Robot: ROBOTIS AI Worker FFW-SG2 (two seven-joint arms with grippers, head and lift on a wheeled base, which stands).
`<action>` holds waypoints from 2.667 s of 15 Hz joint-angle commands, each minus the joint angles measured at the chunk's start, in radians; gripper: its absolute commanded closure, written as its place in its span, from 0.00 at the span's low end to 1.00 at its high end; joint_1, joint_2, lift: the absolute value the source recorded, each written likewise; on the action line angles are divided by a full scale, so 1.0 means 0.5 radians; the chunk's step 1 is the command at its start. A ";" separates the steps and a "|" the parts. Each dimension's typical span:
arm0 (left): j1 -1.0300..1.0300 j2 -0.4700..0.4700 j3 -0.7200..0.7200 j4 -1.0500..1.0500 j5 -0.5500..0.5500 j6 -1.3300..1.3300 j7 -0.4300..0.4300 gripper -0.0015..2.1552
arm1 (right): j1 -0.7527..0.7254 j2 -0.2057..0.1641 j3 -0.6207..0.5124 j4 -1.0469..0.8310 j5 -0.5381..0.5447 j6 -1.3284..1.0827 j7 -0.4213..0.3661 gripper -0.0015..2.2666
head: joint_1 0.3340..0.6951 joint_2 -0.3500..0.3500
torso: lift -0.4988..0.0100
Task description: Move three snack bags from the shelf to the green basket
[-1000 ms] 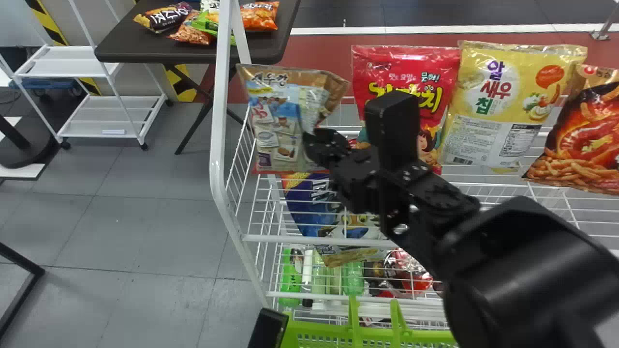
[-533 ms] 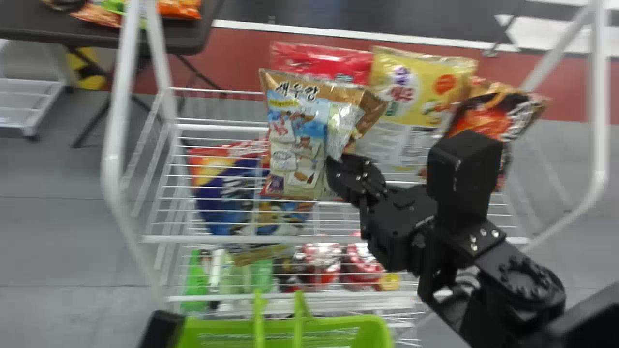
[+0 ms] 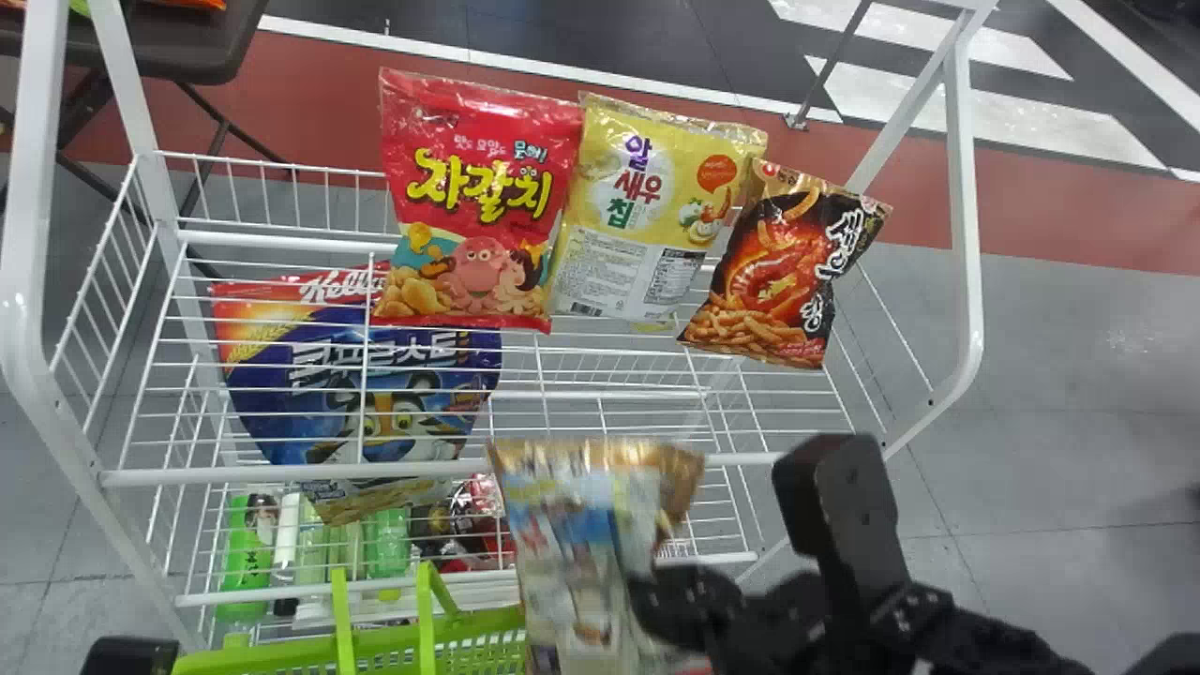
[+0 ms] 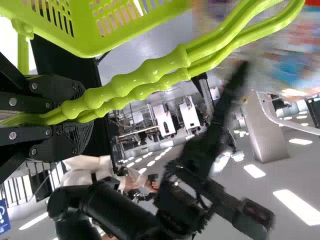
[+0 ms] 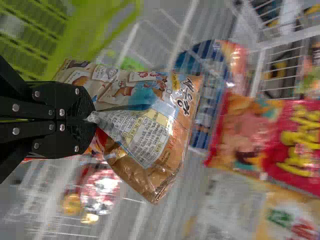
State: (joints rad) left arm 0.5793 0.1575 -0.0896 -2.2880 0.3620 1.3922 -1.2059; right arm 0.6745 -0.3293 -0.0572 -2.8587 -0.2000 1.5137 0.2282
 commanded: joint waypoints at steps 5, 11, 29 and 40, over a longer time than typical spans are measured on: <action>-0.033 -0.039 -0.014 0.011 -0.006 -0.024 0.031 0.68 | 0.114 0.281 -0.312 0.020 -0.471 0.117 0.301 0.96 | 1.00 0.00 | 0.89; -0.042 -0.066 -0.051 0.017 -0.018 -0.031 0.053 0.68 | 0.081 0.422 -0.199 0.361 -0.392 0.117 0.292 0.96 | 1.00 0.00 | 0.89; -0.057 -0.097 -0.109 0.039 -0.052 -0.074 0.089 0.68 | 0.053 0.404 -0.395 -0.020 -0.438 0.117 0.424 0.02 | 1.00 0.00 | 0.89; -0.063 -0.097 -0.186 0.039 -0.086 -0.074 0.166 0.68 | -0.045 0.508 -0.263 0.545 -0.278 -1.243 0.452 0.03 | 1.00 0.00 | 0.89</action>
State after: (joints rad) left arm 0.5529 0.1080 -0.1766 -2.2698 0.3238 1.3526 -1.1252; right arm 0.6631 -0.0921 -0.2234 -2.6322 -0.3510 1.0929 0.4572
